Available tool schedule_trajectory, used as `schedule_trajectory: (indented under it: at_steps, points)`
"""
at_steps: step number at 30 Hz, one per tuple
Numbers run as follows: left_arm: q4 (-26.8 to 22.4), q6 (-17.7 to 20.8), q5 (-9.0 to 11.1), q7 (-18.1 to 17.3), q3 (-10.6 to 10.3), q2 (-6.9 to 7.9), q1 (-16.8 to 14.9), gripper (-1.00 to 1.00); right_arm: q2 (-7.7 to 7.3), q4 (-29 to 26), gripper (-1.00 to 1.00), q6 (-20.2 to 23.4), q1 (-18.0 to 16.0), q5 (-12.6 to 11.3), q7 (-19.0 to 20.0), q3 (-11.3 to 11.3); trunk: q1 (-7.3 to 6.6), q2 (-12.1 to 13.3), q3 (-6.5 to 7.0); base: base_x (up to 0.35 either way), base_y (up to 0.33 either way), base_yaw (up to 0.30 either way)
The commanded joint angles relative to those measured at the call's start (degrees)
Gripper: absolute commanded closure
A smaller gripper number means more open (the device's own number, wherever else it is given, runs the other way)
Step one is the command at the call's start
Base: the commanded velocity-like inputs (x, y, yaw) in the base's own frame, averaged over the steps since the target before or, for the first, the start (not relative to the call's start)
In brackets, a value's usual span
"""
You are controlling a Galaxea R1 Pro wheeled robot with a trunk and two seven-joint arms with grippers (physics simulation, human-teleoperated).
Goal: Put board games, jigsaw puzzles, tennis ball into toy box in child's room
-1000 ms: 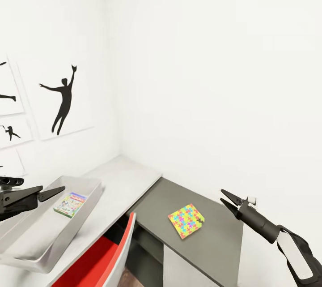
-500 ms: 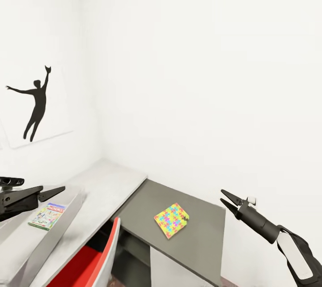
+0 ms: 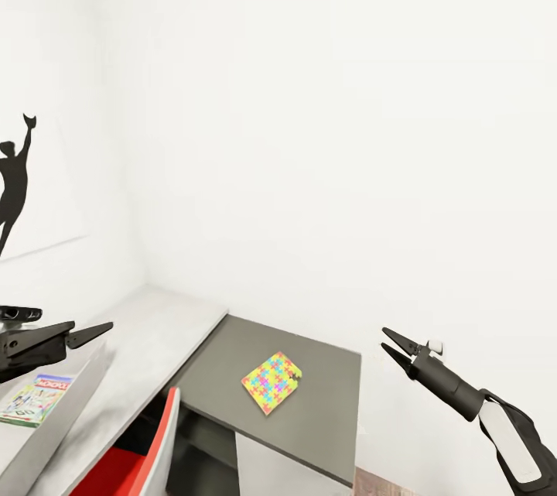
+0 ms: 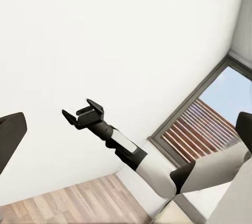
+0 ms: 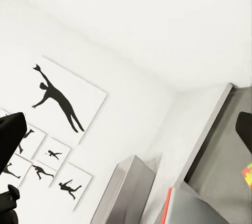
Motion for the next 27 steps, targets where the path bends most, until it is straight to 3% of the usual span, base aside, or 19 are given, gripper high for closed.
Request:
schedule_trajectory:
  at_steps: [1, 27]
  points:
    - [0.00, 0.60, 0.13, -0.08, 0.01, 0.02, 0.01, -1.00, 0.00, 0.05, -1.00, 0.35, -0.04, -0.24, 0.04, -0.02, 0.02, -0.04, 0.02, 0.000, 0.000, -0.254]
    - [-0.08, 0.60, 0.11, 0.25, 0.01, -0.06, 0.01, -1.00, -0.01, 0.42, -1.00, 0.22, -0.04, -0.17, 0.04, -0.10, 0.02, -0.04, 1.13, 0.000, 0.000, -0.254]
